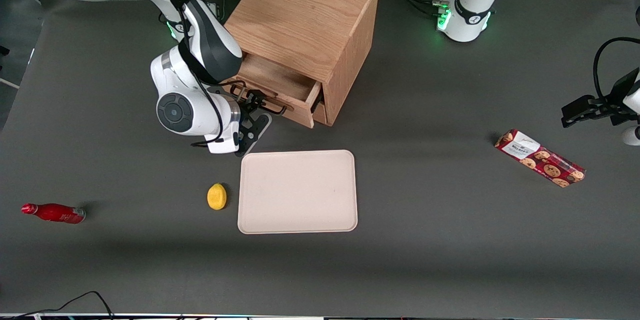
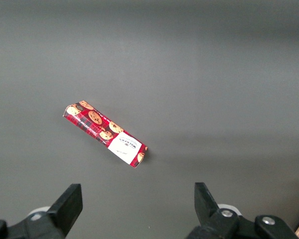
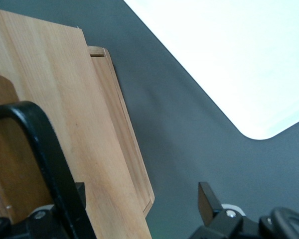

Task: Open upper drawer
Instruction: 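Pull the upper drawer outward by its handle with the right gripper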

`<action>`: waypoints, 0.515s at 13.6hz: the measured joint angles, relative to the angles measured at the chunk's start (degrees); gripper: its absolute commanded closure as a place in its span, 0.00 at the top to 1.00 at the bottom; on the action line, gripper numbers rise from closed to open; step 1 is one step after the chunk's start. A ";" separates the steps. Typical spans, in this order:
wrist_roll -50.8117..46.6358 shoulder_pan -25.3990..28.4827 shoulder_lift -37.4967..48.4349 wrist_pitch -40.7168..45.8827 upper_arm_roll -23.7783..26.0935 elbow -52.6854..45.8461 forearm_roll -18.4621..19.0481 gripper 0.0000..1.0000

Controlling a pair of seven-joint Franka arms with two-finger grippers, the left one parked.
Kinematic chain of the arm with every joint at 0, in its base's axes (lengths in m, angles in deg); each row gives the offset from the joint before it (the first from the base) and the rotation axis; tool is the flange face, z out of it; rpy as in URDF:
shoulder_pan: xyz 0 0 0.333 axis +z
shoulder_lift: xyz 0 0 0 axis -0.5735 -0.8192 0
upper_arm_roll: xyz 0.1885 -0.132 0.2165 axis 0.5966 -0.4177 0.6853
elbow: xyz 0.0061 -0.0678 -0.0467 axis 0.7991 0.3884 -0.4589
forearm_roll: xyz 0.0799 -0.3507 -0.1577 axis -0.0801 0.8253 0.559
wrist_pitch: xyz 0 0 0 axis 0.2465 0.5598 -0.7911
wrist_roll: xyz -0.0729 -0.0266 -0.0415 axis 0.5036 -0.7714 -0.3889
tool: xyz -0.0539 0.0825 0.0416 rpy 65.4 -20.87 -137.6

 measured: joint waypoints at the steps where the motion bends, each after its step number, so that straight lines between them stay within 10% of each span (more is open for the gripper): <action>1: 0.67 -0.39 -0.55 -0.06 0.06 -0.60 0.02 1.00; 7: 3.19 -2.91 -3.67 -0.40 0.40 -4.65 0.81 1.00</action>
